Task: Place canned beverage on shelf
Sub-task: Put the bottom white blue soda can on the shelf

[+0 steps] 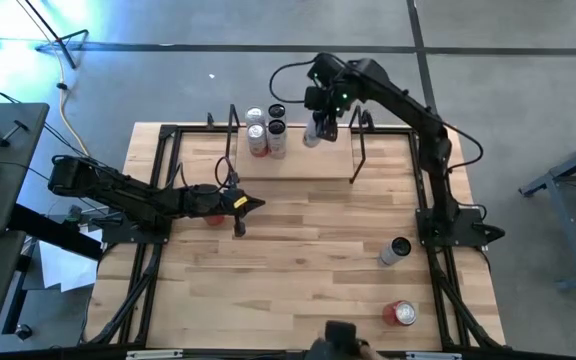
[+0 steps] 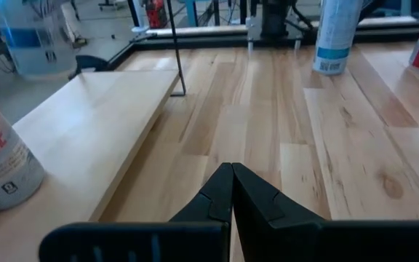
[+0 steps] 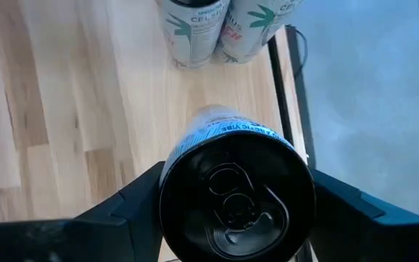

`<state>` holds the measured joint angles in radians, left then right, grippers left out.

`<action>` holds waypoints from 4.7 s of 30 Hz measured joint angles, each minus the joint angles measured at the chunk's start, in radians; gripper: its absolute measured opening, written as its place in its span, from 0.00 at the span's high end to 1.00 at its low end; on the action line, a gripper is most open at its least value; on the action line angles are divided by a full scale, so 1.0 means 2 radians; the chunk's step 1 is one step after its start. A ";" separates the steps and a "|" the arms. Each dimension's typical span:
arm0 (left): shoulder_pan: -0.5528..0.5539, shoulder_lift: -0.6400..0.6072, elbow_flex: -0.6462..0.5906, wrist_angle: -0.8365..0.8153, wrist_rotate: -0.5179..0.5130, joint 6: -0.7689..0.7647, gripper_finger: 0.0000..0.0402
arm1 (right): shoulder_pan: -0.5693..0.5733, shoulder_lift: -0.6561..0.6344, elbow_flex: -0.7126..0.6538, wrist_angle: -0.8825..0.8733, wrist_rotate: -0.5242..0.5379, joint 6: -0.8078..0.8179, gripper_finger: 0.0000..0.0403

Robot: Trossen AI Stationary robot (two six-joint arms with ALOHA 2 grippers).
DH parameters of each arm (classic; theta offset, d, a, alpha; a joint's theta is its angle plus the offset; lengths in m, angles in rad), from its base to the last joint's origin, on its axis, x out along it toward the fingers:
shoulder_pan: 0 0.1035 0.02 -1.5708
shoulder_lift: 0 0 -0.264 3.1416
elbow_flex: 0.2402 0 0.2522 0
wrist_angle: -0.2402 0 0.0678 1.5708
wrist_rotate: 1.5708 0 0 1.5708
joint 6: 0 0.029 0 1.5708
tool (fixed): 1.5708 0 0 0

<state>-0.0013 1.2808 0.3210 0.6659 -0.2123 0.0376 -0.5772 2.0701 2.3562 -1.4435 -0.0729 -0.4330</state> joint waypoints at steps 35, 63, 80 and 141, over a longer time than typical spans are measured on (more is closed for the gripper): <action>0.000 0.000 0.000 0.018 0.000 -0.017 1.00 | -0.019 0.076 -0.001 0.058 -0.018 -0.089 0.37; 0.000 0.000 0.000 0.017 0.000 -0.017 1.00 | 0.000 0.068 -0.001 0.102 0.041 -0.093 0.26; 0.000 0.000 0.000 0.014 0.000 -0.013 1.00 | 0.040 -0.007 0.000 0.083 0.099 -0.063 0.37; 0.000 0.000 0.000 0.016 0.000 -0.013 1.00 | 0.015 -0.214 -0.659 0.765 0.069 0.149 1.00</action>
<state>-0.0010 1.2808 0.3214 0.6971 -0.2115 0.0116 -0.5474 1.6425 1.0375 0.0874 0.0647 -0.1349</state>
